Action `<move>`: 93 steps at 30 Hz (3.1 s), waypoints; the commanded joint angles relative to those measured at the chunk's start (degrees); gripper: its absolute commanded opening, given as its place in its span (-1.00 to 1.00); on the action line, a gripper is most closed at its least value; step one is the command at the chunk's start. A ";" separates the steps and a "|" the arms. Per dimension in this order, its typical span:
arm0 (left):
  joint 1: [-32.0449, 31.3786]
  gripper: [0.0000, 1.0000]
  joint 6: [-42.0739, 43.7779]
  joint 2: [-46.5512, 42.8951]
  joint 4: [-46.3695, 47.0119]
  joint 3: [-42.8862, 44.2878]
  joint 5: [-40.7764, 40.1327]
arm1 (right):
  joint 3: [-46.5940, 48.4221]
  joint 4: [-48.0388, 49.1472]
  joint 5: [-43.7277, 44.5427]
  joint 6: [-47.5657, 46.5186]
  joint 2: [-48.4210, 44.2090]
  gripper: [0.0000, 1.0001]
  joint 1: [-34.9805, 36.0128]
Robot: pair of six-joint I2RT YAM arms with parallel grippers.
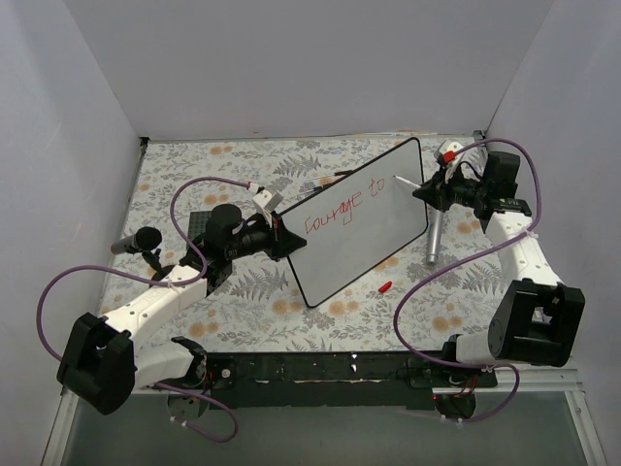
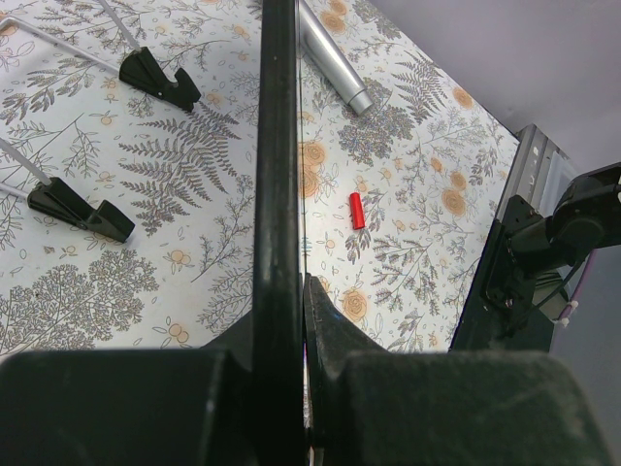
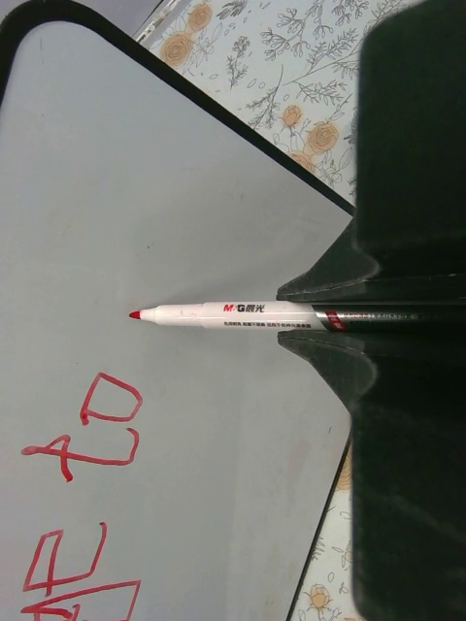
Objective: Write a sentence on the whiteboard
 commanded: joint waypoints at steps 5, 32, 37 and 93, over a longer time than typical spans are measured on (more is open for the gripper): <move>-0.17 -1.00 3.55 0.05 0.14 -0.25 1.85 | 2.44 2.07 0.83 0.15 0.58 -0.97 1.01; -0.17 -1.00 3.90 -0.04 -0.22 -0.07 1.68 | 0.60 1.37 6.55 -0.20 0.41 -0.97 1.19; -0.17 -1.00 3.99 0.05 -0.39 0.10 1.68 | -0.28 -0.04 6.11 -1.78 -0.12 -0.97 1.18; -0.17 -1.00 4.52 0.84 -0.74 0.37 1.33 | 2.35 3.91 2.60 5.16 -4.51 -0.97 -0.48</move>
